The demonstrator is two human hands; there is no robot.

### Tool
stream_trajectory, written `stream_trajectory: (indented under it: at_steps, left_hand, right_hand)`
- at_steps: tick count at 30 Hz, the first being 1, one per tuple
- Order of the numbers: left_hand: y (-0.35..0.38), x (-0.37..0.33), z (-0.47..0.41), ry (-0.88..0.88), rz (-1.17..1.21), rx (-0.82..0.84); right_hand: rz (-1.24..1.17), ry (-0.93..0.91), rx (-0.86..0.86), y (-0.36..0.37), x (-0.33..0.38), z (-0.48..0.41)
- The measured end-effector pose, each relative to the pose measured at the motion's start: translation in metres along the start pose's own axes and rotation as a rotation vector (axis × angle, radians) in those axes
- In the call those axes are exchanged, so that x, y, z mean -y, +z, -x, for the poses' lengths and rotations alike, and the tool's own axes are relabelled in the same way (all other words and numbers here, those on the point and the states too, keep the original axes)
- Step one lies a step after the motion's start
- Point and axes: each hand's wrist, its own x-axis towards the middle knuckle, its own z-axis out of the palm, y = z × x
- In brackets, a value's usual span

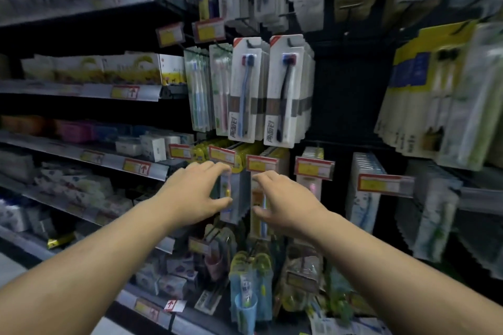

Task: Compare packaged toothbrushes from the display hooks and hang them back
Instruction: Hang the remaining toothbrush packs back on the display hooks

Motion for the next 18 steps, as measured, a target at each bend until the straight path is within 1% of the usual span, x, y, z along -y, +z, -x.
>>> stream_trajectory:
  at_steps: [3,6,12,14,18]
  left_hand:
    - [0.0,-0.014,-0.005,0.004,0.151,0.016]
    - [0.015,-0.025,-0.012,-0.04,0.305,0.044]
    - [0.06,-0.038,-0.037,-0.262,0.683,0.086]
    - [0.078,-0.041,-0.048,-0.329,0.75,0.059]
    - [0.11,-0.047,-0.065,-0.437,0.821,-0.067]
  right_hand:
    - [-0.097,0.046,0.027,-0.003,-0.008,0.013]
    - [-0.239,0.106,0.017,0.007,-0.017,0.02]
    - [-0.545,0.244,-0.088,0.048,-0.03,0.007]
    - [-0.629,0.293,-0.135,0.068,-0.033,-0.005]
    - [-0.753,0.419,-0.266,0.105,-0.036,-0.026]
